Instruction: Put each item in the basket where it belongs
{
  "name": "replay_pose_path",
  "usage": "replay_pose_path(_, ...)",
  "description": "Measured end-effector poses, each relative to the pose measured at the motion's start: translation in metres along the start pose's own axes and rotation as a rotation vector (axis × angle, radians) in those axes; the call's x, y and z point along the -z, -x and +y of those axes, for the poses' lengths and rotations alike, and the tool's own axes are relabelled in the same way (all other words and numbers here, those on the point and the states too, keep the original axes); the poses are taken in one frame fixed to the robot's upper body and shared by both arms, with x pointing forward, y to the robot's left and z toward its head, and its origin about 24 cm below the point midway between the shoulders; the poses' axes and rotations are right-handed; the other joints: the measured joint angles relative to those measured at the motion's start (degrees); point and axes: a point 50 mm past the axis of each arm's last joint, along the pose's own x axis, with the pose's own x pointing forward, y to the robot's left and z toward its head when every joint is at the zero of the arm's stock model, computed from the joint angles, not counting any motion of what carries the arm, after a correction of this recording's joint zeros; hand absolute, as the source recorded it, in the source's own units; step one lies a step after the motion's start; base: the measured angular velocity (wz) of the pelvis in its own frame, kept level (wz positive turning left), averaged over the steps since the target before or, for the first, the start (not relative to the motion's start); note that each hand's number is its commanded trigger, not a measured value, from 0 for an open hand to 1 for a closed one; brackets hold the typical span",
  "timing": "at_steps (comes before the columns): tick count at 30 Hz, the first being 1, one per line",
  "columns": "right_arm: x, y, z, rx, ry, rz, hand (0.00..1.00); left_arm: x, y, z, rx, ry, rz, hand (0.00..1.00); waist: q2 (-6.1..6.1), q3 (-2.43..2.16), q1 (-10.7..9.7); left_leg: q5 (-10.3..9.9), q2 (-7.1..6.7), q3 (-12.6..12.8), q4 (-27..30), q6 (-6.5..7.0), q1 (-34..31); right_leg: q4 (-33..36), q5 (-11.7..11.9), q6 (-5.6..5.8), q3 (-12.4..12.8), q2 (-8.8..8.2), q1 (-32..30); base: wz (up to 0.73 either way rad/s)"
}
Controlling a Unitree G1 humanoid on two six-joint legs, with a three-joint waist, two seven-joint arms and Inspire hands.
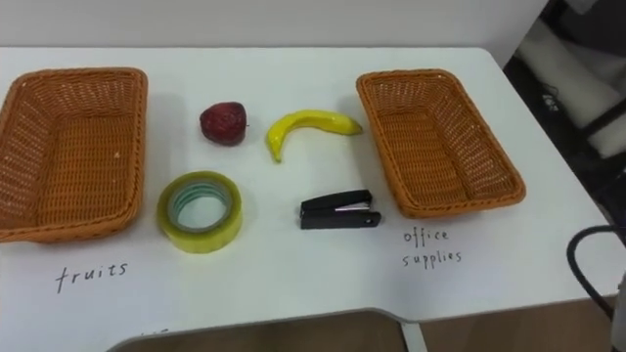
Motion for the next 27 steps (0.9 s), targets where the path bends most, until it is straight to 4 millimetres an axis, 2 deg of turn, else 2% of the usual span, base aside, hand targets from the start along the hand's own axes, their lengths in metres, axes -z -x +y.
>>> replay_pose_path(3, -0.010, -0.004, 0.006, -0.057, -0.016, -0.045, 0.00, 0.001, 0.000, 0.002, -0.003, -0.003, 0.002, 0.00, -0.67, 0.21, 0.3, 0.0, -0.04, -0.7, 0.1, -0.03, 0.1, -0.1, 0.0, 0.00, -0.5, 0.00, 0.7, 0.12)
replay_pose_path(5, -0.012, -0.005, 0.012, -0.099, -0.020, -0.055, 0.00, 0.002, -0.001, 0.004, -0.001, -0.028, 0.001, 0.00, -1.29, -0.05, 0.6, 0.1, -0.02, -0.9, 0.2, -0.06, 0.4, -0.1, 0.0, 0.00, -0.7, 0.00, 0.9, 0.09)
replay_pose_path(7, -0.015, -0.002, 0.027, -0.178, -0.038, -0.061, 0.00, 0.003, -0.001, 0.006, 0.001, -0.058, 0.002, 0.00, -1.85, -0.05, 0.6, 0.1, -0.03, -1.0, 0.2, -0.06, 0.6, -0.1, 0.0, 0.00, -0.8, -0.01, 1.3, 0.00)
replay_pose_path(8, -0.016, -0.002, 0.030, -0.200, -0.033, -0.067, 0.00, 0.003, -0.001, 0.007, -0.002, -0.070, -0.001, 0.00, -1.72, 0.09, 0.6, 0.1, -0.03, -1.1, 0.3, -0.06, 0.5, -0.1, 0.0, 0.00, -0.8, -0.01, 1.2, 0.00)
replay_pose_path(11, -0.019, 0.002, 0.040, -0.290, -0.030, -0.078, 0.00, 0.004, -0.002, 0.009, -0.005, -0.099, 0.003, 0.00, -2.31, -0.26, 1.3, 0.0, -0.02, -1.4, 0.3, -0.08, 0.5, -0.1, 0.0, 0.00, -0.9, 0.01, 1.4, 0.01)
replay_pose_path(15, -0.024, 0.005, 0.046, -0.359, -0.047, -0.091, 0.00, 0.006, -0.001, 0.008, 0.009, -0.116, 0.006, 0.00, -2.21, -0.14, 2.5, 0.0, -0.05, -1.6, 0.2, -0.09, 0.6, -0.1, 0.0, 0.00, -1.1, 0.02, 1.8, 0.04)
replay_pose_path(19, -0.025, 0.007, 0.052, -0.420, -0.058, -0.096, 0.00, 0.006, -0.001, 0.006, 0.013, -0.113, 0.008, 0.00, -1.80, 0.19, 3.7, 0.0, -0.05, -1.6, 0.2, -0.10, 0.6, -0.1, 0.0, 0.00, -1.0, 0.03, 1.7, 0.00)
replay_pose_path(27, -0.024, 0.022, 0.070, -0.624, -0.050, -0.091, 0.00, 0.002, -0.002, 0.005, 0.038, -0.112, 0.003, 0.00, -2.31, 0.19, 3.9, 0.0, -0.10, -1.8, 0.3, -0.10, 0.6, -0.1, 0.0, 0.00, -1.0, 0.02, 1.7, 0.00)
